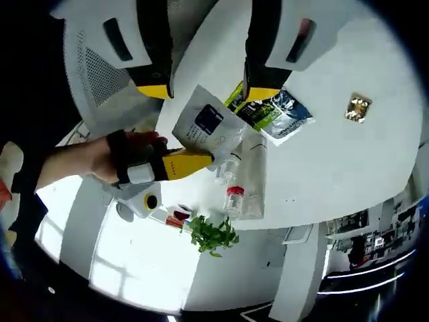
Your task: Arrange the skincare products in the storage area until every visible bottle or jar stands upright without overlapping.
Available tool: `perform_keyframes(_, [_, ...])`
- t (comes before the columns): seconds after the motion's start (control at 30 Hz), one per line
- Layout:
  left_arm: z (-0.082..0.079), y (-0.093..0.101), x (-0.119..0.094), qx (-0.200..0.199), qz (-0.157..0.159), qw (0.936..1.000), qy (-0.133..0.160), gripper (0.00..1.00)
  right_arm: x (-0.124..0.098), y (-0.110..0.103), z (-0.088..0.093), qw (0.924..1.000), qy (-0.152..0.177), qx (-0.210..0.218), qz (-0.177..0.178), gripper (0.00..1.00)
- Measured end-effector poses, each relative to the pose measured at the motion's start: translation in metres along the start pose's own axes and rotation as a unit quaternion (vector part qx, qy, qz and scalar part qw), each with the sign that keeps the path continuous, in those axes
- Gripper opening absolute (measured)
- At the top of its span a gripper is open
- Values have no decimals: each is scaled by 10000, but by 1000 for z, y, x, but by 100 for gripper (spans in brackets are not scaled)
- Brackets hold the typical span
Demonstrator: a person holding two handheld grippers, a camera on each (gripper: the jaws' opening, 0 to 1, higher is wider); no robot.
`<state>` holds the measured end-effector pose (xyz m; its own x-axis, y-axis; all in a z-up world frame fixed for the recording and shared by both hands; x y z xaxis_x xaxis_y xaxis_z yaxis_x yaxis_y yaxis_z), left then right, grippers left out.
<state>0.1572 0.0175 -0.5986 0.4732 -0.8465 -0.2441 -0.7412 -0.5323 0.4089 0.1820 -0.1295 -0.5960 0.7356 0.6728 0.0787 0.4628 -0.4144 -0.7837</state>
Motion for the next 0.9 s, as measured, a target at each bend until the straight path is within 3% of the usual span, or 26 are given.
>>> perform_keyframes(0.17, [4, 1, -5, -1033, 40, 9920, 718, 27, 1, -12, -4, 9999, 144, -52, -71, 1])
perform_keyframes(0.33, [1, 8, -12, -1568, 150, 9799, 1223, 19, 3, -21, -6, 9996, 231, -161, -100, 1])
perform_keyframes(0.47, [-2, 6, -20, -1842, 124, 9715, 1483, 15, 5, -27, -6, 9989, 256, -369, -122, 1])
perform_keyframes(0.63, [-5, 7, -25, -1864, 49, 9700, 1561, 6, 10, -38, -5, 9967, 142, -788, -145, 1])
perform_keyframes(0.8, [-8, 5, -32, -1935, -68, 9674, 1635, 2, 19, -47, -7, 9858, -87, -1669, -184, 1])
perform_keyframes(0.87, [-9, 4, -34, -1992, -132, 9662, 1629, 1, 23, -50, -7, 9776, -266, -2080, -176, 1])
perform_keyframes(0.9, [-10, 2, -36, -2022, -149, 9654, 1638, 1, 26, -52, -7, 9701, -387, -2393, -138, 1])
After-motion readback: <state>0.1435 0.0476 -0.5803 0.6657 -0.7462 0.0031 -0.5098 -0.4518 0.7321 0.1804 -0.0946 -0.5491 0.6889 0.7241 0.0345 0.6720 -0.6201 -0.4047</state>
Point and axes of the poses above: the point that each gripper's makers call its tool centre point, and the gripper's own axes: x roughly forward along the fingers, y roughly to its right, z roughly out of its underside, the point moved 7 cm from there along -x, roughly backward along the fingers, and after that the axes turned 13 degrees about y, right-handed, at the moved point
